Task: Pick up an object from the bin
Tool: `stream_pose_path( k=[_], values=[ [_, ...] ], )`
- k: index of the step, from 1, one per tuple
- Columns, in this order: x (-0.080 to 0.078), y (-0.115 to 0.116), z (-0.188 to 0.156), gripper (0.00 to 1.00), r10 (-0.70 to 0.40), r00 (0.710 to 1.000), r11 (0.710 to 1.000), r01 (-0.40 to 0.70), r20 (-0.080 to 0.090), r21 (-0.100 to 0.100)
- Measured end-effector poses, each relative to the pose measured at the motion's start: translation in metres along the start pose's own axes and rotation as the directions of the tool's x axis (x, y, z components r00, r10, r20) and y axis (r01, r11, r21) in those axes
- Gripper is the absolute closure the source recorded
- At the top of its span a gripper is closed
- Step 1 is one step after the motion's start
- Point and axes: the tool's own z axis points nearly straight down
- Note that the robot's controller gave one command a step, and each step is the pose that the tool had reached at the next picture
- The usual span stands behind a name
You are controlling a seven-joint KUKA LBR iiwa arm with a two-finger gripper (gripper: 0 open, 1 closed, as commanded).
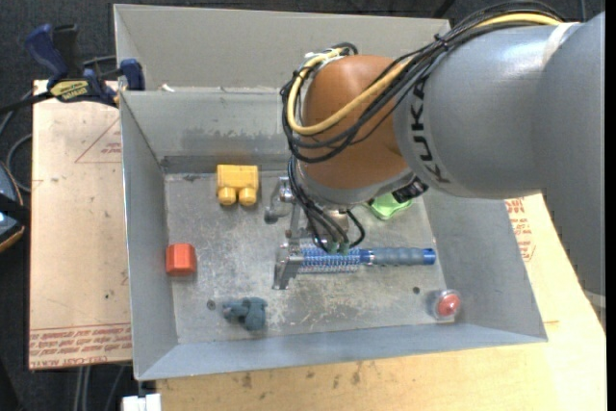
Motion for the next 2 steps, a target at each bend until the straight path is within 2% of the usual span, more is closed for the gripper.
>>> stream_pose_path(
  k=[1,2],
  values=[
    [0.044,-0.008,0.085,0.0,-0.132,0.991,0.991,0.132,0.012,-0.001],
    [0.047,0.03,0.089,0.0,0.022,1.0,1.0,-0.022,0.02,-0.003]
  ],
)
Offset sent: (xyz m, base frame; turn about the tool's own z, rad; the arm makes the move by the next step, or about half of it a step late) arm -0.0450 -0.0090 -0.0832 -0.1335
